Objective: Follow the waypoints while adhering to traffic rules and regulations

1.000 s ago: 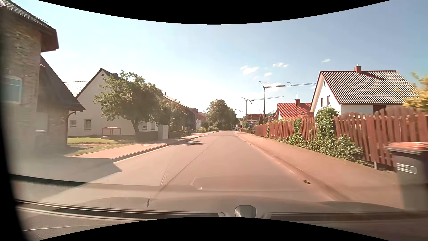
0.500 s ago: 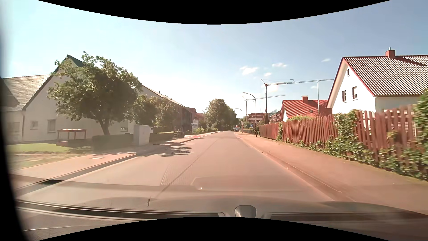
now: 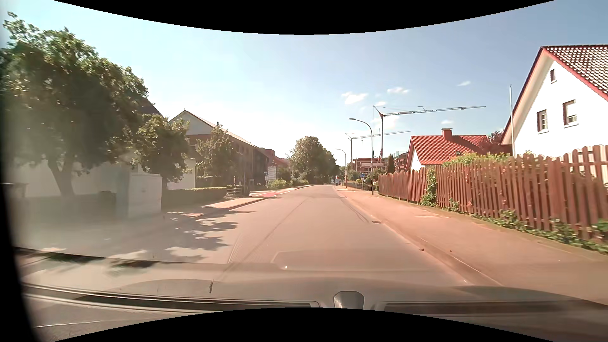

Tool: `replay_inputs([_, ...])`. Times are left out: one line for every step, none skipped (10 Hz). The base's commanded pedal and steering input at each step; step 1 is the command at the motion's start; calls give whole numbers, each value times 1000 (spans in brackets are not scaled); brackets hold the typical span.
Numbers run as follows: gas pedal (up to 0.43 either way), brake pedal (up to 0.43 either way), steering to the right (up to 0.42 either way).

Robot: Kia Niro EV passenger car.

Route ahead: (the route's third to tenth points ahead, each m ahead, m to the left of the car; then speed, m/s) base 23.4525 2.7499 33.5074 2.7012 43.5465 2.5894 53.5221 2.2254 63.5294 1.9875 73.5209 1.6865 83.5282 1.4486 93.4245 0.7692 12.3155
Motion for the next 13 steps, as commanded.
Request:
replay_inputs([169, 6, 3])
replay_inputs([169, 6, 3])
replay_inputs([169, 6, 3])
replay_inputs([169, 6, 3])
replay_inputs([157, 6, 3])
replay_inputs([157, 6, 3])
replay_inputs([150, 6, 3])
replay_inputs([138, 6, 3])
replay_inputs([130, 6, 3])
replay_inputs([130, 6, 3])
replay_inputs([130, 6, 3])
replay_inputs([130, 6, 3])
replay_inputs([130, 6, 3])
